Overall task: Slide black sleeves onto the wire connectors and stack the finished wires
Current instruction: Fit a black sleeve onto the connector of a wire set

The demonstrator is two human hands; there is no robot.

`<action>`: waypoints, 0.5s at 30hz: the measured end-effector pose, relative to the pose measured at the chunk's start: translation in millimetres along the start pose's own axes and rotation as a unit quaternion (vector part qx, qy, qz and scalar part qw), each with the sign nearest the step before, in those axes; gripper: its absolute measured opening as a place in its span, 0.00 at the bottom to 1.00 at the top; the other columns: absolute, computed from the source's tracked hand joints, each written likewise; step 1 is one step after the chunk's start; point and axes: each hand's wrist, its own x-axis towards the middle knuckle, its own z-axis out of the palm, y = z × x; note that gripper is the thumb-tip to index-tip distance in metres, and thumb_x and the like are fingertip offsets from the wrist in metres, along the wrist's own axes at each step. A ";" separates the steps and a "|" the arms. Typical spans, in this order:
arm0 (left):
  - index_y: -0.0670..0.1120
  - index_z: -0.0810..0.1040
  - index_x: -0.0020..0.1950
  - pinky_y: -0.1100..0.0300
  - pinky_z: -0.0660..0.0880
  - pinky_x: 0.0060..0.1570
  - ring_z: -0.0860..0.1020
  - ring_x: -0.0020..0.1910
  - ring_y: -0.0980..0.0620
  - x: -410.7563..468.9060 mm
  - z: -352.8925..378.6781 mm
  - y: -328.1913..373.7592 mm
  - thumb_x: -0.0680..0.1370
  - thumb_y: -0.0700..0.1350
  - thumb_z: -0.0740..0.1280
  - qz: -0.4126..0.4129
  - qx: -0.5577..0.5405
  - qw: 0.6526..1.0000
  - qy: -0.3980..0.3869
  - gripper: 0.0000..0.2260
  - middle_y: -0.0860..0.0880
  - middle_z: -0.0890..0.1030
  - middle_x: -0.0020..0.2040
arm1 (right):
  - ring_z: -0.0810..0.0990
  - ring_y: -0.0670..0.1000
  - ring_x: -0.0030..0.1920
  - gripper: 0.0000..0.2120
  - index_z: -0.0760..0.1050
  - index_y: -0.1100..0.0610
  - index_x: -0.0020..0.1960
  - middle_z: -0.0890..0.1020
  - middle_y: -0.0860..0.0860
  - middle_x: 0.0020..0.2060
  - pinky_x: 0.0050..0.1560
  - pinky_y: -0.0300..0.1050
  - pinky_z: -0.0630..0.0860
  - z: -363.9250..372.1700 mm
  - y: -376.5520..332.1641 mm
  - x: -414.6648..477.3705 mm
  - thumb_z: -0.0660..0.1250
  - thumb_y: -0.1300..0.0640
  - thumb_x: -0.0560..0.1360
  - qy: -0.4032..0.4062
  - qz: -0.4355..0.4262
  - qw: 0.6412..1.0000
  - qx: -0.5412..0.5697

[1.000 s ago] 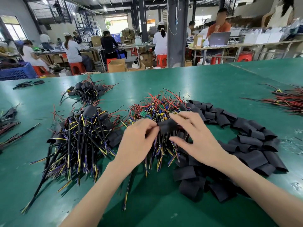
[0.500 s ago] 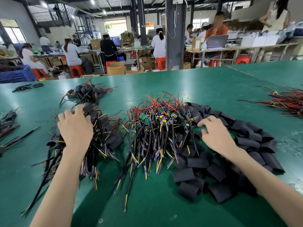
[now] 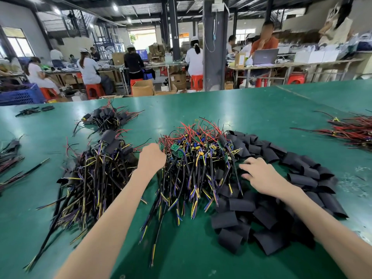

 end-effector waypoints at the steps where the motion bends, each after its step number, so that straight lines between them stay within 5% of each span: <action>1: 0.34 0.75 0.54 0.53 0.71 0.53 0.76 0.57 0.37 2.0 2.9 0.7 0.77 0.37 0.58 -0.016 -0.007 1.000 -0.014 0.10 0.34 0.78 0.56 | 0.65 0.54 0.62 0.16 0.68 0.50 0.68 0.68 0.49 0.63 0.57 0.49 0.67 0.7 0.7 0.2 0.57 0.52 0.80 -0.005 0.002 1.000 -0.006; 7: 0.39 0.72 0.36 0.55 0.71 0.42 0.77 0.46 0.38 0.7 10.0 7.7 0.76 0.44 0.66 -0.044 -0.095 0.994 -0.006 0.11 0.40 0.74 0.34 | 0.63 0.55 0.60 0.13 0.70 0.53 0.63 0.66 0.53 0.59 0.57 0.49 0.66 4.7 0.1 0.7 0.57 0.52 0.80 -0.006 0.007 1.000 -0.024; 10: 0.43 0.65 0.30 0.58 0.65 0.35 0.70 0.33 0.44 -2.9 12.0 12.1 0.74 0.44 0.68 -0.056 -0.132 0.990 0.006 0.16 0.46 0.68 0.27 | 0.64 0.55 0.59 0.12 0.70 0.55 0.62 0.65 0.53 0.57 0.56 0.48 0.66 3.7 -1.7 0.6 0.57 0.54 0.80 -0.006 0.006 1.000 -0.026; 15: 0.42 0.71 0.30 0.56 0.69 0.38 0.68 0.34 0.45 -3.5 17.9 12.9 0.74 0.46 0.71 -0.050 -0.183 0.982 -0.002 0.16 0.44 0.71 0.28 | 0.65 0.55 0.57 0.09 0.71 0.57 0.57 0.66 0.54 0.57 0.53 0.48 0.66 -0.2 -4.3 -2.3 0.58 0.60 0.77 0.005 0.005 0.999 -0.037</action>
